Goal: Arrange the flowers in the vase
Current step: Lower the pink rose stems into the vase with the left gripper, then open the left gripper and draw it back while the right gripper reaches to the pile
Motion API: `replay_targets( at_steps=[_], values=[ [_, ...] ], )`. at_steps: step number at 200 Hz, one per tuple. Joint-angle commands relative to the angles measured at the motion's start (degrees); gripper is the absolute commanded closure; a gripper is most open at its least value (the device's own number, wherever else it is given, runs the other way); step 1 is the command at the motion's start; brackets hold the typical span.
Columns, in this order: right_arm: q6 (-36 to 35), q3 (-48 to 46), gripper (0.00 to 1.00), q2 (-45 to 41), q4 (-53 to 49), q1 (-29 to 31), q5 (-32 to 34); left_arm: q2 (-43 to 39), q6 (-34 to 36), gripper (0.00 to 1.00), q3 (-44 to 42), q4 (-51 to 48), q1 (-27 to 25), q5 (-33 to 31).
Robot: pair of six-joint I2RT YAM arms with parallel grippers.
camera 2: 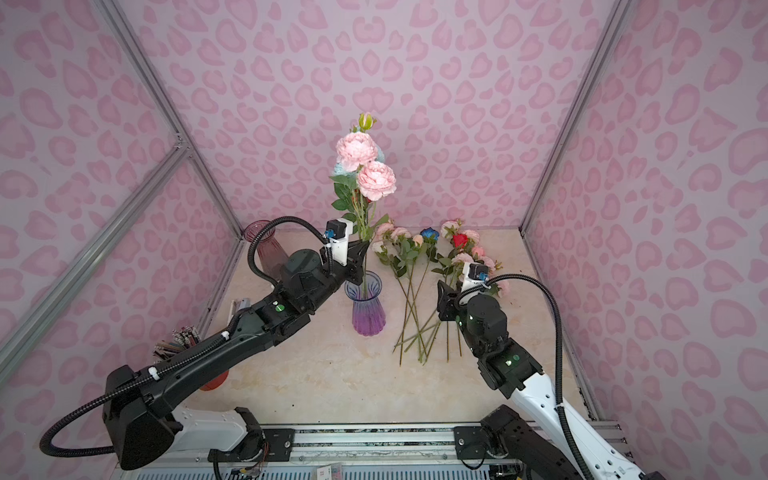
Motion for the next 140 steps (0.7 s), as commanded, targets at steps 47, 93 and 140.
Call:
replay_targets(
  at_steps=[47, 93, 140],
  values=[
    [1.0, 1.1, 0.49, 0.3, -0.8, 0.1, -3.4, -2.8, -3.3, 0.79, -4.9, -1.1, 0.0, -1.3],
    [1.3, 1.3, 0.49, -0.5, -1.3, 0.0, -4.0, -7.1, -4.6, 0.79, -7.4, -1.1, 0.0, -1.3],
    [1.2, 2.7, 0.49, 1.0, -2.4, 0.0, -3.1, -13.7, -4.2, 0.79, -8.3, -5.9, 0.0, -3.8]
  ],
)
